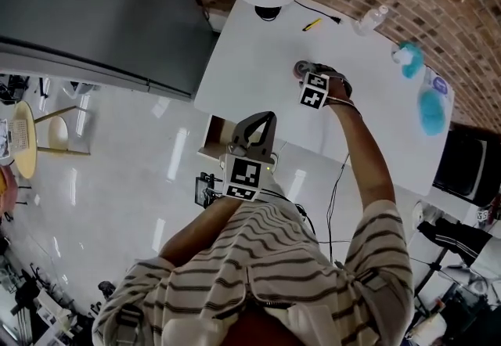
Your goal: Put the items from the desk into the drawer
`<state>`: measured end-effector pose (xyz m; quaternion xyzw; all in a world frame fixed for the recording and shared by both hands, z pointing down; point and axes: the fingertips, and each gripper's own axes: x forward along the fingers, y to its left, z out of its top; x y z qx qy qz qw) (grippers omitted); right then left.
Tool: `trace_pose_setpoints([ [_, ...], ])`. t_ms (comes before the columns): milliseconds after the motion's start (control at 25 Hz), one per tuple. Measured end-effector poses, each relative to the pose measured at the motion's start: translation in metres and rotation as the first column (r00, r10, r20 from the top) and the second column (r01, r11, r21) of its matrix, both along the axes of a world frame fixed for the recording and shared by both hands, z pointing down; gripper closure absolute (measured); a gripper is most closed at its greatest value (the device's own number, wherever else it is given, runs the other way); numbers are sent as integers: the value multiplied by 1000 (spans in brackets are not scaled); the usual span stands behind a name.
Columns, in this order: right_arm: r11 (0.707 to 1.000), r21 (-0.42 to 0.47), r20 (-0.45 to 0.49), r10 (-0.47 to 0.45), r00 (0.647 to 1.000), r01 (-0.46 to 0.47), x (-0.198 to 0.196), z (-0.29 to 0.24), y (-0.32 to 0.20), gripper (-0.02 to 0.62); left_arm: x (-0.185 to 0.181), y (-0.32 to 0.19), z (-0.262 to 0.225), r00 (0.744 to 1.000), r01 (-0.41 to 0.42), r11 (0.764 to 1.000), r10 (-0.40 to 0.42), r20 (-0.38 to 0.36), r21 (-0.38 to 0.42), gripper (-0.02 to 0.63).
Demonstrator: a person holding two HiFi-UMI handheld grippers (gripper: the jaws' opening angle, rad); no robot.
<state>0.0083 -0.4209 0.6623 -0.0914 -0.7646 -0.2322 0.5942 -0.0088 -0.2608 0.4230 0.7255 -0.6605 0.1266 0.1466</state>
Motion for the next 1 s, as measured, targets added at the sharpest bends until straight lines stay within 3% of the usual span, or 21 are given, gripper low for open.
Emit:
trace_pose_setpoints([
  [200,998,-9,-58,-59,997,59,-2,22,-4,437,0,-1,9,1000,6,1000,-7,-15,-22,598],
  [600,997,-34,-115,-76,990,73,-4,58,-14,431,-5,-2,17,1000,10,999,-11,-21,-42,598],
  [680,996,-28,-117,-82,990,79,-4,60,-14,448,-7,0,18,1000,8,999,-9,-19,-45,598],
  [720,996,-21,-122,-93,988,91,-4,60,-14,493,-8,1,18,1000,8,999,-9,-18,-45,598],
  [840,990,-6,-144,-141,979,142,-2,59,-8,512,-11,4,15,1000,17,999,-18,-20,-38,598],
  [1000,997,-12,-114,-74,991,73,0,50,-5,514,-11,7,11,1000,18,999,-19,-19,-30,598],
])
